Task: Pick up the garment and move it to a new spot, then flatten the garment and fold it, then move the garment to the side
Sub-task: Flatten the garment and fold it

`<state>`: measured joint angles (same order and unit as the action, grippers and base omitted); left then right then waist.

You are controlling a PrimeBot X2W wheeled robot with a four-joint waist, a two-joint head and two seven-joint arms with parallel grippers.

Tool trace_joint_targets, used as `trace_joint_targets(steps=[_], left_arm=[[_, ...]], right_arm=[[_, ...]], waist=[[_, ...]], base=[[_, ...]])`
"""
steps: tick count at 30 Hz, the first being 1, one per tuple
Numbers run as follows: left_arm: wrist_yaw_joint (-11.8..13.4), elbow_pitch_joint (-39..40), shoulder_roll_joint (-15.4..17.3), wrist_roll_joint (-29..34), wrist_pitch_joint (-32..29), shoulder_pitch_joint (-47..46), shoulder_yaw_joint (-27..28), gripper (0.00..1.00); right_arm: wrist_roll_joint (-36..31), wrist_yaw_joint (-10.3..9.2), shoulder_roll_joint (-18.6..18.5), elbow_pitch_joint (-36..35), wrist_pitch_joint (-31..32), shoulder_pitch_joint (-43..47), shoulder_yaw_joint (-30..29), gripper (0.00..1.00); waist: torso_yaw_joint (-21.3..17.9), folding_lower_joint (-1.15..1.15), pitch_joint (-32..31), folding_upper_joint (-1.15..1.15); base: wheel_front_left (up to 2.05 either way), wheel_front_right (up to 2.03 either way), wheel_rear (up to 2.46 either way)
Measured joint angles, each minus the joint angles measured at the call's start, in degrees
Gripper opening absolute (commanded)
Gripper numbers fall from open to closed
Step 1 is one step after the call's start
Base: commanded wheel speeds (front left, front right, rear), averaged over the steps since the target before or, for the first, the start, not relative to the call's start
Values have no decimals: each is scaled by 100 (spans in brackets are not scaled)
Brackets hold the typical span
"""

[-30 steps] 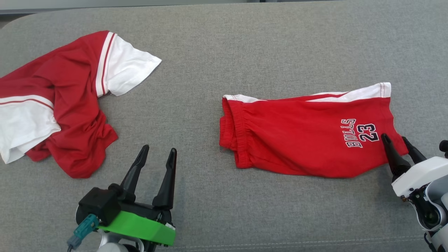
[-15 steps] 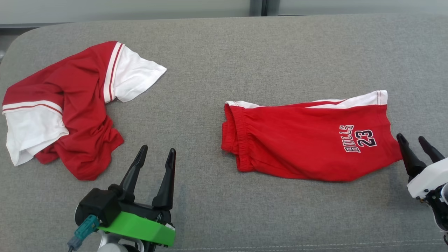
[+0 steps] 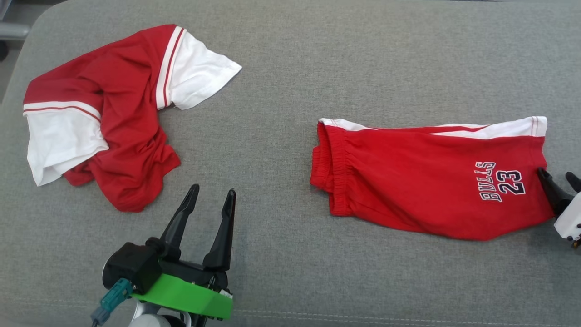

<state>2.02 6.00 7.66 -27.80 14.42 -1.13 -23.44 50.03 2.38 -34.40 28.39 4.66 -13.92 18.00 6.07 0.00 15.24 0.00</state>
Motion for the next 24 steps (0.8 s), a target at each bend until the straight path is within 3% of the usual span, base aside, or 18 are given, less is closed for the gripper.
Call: trace_joint_targets(steps=[9,10,12,14,19,24], left_arm=[[-4,-12,-13,49,0,-41,123,100],[-4,-12,-13,52,0,-43,144,100],[-4,-18,-13,53,0,-44,154,100],[-5,-25,-13,54,0,-44,183,100],[-4,-48,-10,94,0,-43,280,100],[-4,-68,-9,97,0,-42,312,100]], right_arm=[[315,-1,22,183,547,-275,9,100],[357,3,19,198,613,-320,7,94],[493,13,23,202,727,-363,-35,27],[672,63,33,215,844,-389,-88,0],[981,182,210,158,1061,-446,-131,0],[1118,233,158,146,1201,-463,-286,0]], waist=[[293,0,222,0],[311,0,234,0],[333,0,247,0],[338,0,242,0],[324,0,220,0],[283,0,199,0]], base=[[0,0,0],[0,0,0],[0,0,0],[0,0,0],[0,0,0],[0,0,0]])
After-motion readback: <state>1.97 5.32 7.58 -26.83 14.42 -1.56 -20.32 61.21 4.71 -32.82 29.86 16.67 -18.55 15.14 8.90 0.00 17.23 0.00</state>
